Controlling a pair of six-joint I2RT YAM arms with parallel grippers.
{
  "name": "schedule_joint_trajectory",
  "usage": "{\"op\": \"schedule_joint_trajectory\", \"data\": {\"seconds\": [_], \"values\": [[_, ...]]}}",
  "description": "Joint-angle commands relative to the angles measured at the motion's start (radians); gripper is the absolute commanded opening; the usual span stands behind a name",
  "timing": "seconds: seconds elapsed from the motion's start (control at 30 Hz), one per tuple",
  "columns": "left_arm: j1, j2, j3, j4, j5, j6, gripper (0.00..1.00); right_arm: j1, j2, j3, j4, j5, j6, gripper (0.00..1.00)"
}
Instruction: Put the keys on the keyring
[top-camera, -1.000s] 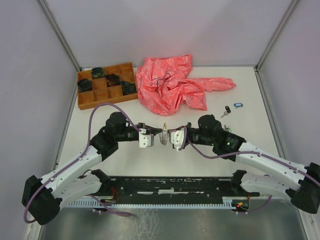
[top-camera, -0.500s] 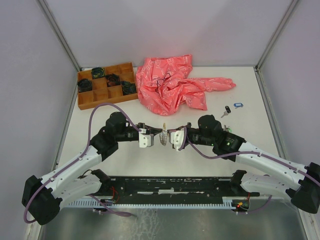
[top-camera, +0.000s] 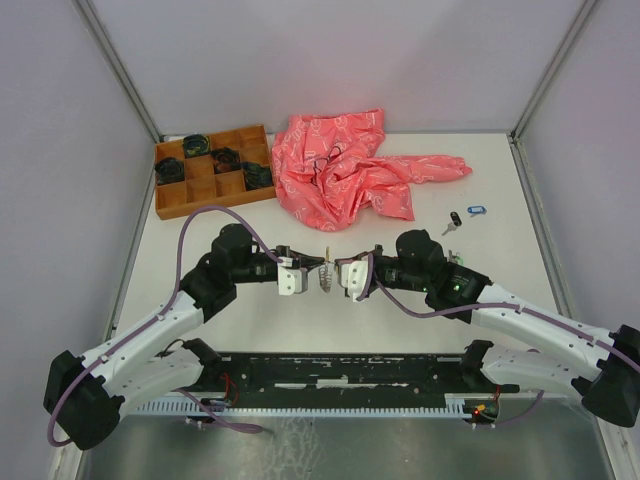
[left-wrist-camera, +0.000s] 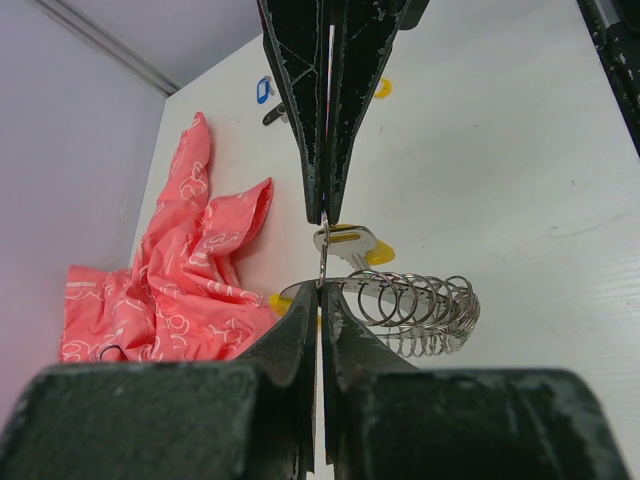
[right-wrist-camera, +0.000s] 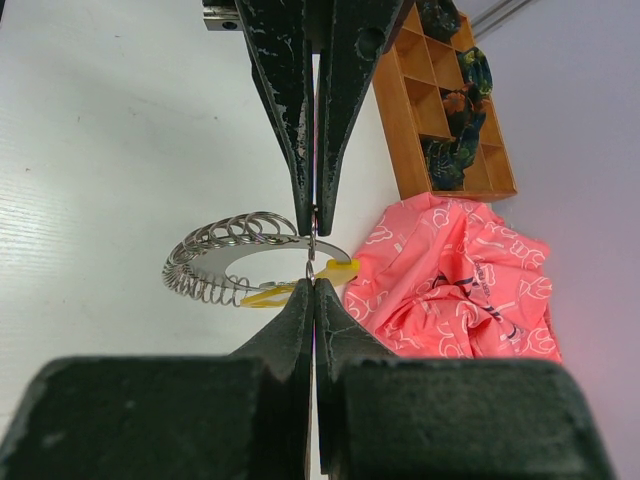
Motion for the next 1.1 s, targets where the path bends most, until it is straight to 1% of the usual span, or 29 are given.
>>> {"op": "schedule_joint_trajectory", "data": {"seconds": [0.0,0.8,1.07], "values": [[-0.003,-0.001,0.019,0.051,0.013,-0.033,0.03,0.005,-0.015,0.005,0.062,0.013,0.012,0.01],[-0.003,0.002,0.021,0.051,0.018,-0.034,0.03,0.004,-0.003,0.011,0.07,0.012,0.022,0.01],[-0.003,0.009,0.031,0.063,0.033,-0.083,0.03,0.011,0.001,-0.003,0.114,0.023,0.047,0.01]]}}
